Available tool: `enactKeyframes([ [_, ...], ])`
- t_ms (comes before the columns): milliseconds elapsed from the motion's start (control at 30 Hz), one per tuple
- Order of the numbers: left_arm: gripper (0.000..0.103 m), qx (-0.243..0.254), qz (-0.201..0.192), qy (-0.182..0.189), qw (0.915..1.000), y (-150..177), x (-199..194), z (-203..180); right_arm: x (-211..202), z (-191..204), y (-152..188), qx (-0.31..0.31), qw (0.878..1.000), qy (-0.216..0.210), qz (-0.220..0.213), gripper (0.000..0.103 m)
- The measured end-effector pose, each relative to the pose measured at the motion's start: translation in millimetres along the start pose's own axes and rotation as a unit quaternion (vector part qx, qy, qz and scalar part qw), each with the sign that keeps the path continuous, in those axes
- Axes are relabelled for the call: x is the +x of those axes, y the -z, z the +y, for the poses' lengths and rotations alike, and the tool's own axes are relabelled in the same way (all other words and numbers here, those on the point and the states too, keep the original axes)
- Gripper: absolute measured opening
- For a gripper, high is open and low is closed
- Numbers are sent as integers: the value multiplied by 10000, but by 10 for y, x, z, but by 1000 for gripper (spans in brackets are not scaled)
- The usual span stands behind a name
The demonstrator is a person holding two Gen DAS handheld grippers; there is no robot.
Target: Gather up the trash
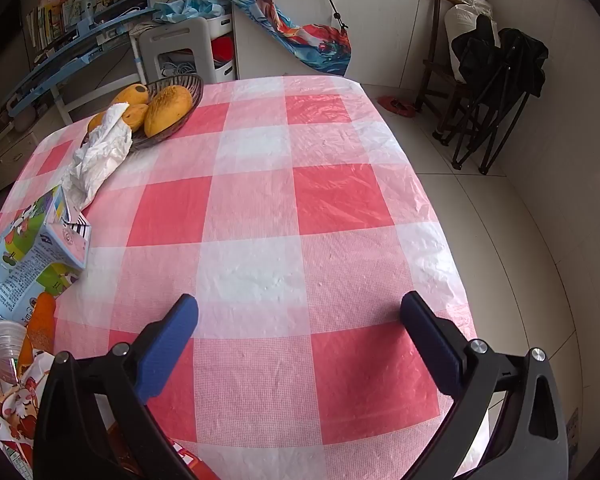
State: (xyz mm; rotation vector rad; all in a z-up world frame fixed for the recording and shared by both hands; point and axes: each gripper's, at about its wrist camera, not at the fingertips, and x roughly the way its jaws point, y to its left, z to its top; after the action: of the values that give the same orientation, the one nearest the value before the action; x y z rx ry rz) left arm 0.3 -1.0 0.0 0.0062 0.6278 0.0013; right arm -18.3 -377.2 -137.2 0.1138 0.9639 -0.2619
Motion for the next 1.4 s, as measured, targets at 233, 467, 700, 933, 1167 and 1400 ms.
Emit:
enactKeyframes([
  [233, 96, -26, 39, -47, 10000, -16, 83, -6, -13, 15, 6, -26, 10000, 38, -2, 97],
  [467, 96, -99, 10, -29, 9999, -22, 105, 14, -9, -22, -27, -265, 9993, -178, 187, 96],
  [700, 95, -49, 34, 126, 9999, 9, 112, -36, -498, -67, -121, -263, 9962, 133, -814, 96],
  [933, 95, 74, 19, 169, 9998, 35, 61, -125, -1319, -124, -51, 180, 9773, -607, -2021, 96],
  [1167, 96, 163, -61, 169, 9997, 70, -22, -153, -1797, 31, 259, -107, 9591, -1352, -2485, 96],
  [1400, 96, 246, -162, 185, 9994, 105, -118, -153, -2048, 22, 647, -64, 9470, -1800, -2661, 96],
])
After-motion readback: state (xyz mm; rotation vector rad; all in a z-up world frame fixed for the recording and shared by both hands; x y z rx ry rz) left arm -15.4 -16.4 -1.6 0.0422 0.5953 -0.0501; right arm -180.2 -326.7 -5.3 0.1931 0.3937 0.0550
